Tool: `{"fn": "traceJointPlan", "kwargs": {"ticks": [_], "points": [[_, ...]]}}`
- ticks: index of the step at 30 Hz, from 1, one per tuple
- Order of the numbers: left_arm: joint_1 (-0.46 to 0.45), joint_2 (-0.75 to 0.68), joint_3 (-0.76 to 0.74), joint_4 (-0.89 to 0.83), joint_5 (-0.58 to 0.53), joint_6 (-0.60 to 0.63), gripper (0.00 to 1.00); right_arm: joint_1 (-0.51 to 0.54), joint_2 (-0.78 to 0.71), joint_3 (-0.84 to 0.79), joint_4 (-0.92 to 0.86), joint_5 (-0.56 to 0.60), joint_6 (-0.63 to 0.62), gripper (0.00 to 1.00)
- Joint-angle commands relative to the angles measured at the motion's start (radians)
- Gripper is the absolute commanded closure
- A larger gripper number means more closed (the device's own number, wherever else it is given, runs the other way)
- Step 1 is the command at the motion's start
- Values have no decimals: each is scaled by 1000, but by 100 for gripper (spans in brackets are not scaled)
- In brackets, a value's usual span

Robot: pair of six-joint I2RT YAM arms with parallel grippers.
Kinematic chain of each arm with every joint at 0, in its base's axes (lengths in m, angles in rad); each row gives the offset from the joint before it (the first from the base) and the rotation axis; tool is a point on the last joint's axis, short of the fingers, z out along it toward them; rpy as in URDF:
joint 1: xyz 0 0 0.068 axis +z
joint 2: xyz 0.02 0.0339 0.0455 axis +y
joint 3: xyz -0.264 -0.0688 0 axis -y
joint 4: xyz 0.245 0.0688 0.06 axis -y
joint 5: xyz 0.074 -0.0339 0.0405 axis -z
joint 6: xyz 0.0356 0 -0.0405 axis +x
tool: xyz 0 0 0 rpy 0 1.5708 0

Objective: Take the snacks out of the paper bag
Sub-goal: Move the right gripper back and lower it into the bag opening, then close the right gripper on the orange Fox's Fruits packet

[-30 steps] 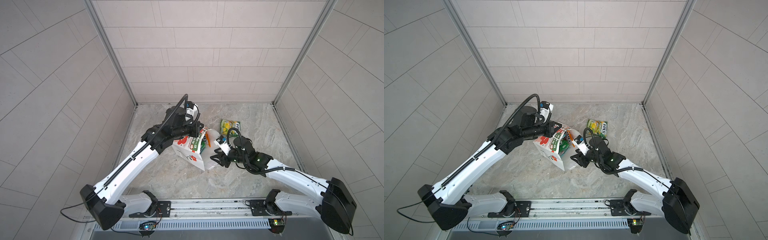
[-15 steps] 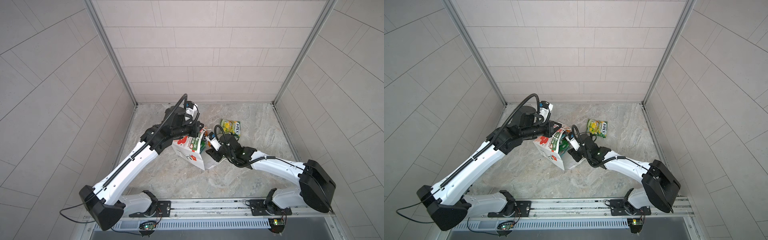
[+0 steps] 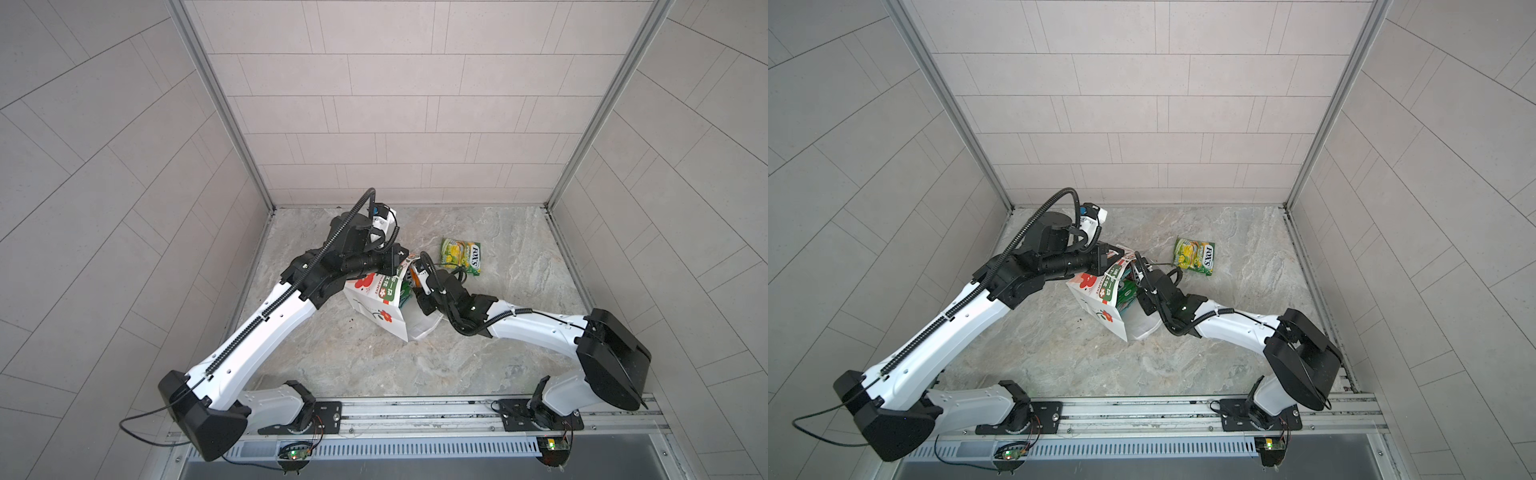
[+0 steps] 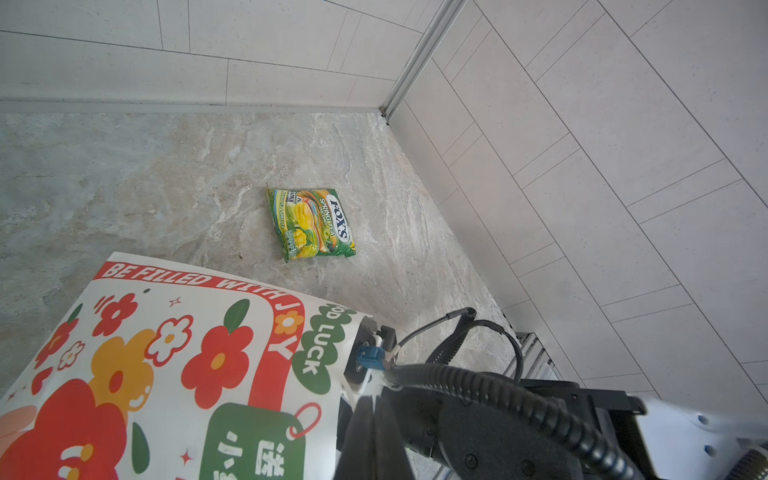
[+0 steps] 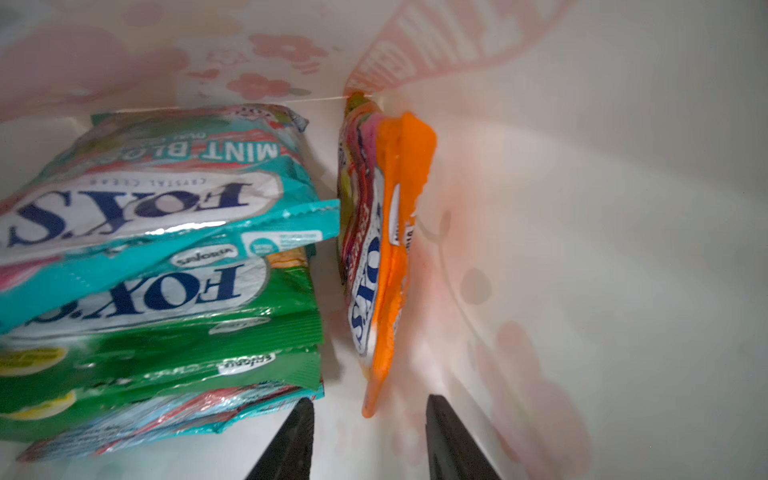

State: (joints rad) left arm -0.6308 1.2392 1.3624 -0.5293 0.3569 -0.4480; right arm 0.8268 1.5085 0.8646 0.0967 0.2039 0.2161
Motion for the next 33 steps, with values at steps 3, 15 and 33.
{"fn": "traceJointPlan", "kwargs": {"ticks": [3, 15, 33], "points": [[-5, -18, 28, 11, 24, 3, 100, 5, 44, 24, 77, 69, 66, 54], [-10, -3, 55, -6, 58, 9, 100, 1, 153, 86, 135, 99, 51, 54], [-13, 14, 90, -20, 85, 15, 100, -50, 222, 107, 228, -195, -24, 50]]}}
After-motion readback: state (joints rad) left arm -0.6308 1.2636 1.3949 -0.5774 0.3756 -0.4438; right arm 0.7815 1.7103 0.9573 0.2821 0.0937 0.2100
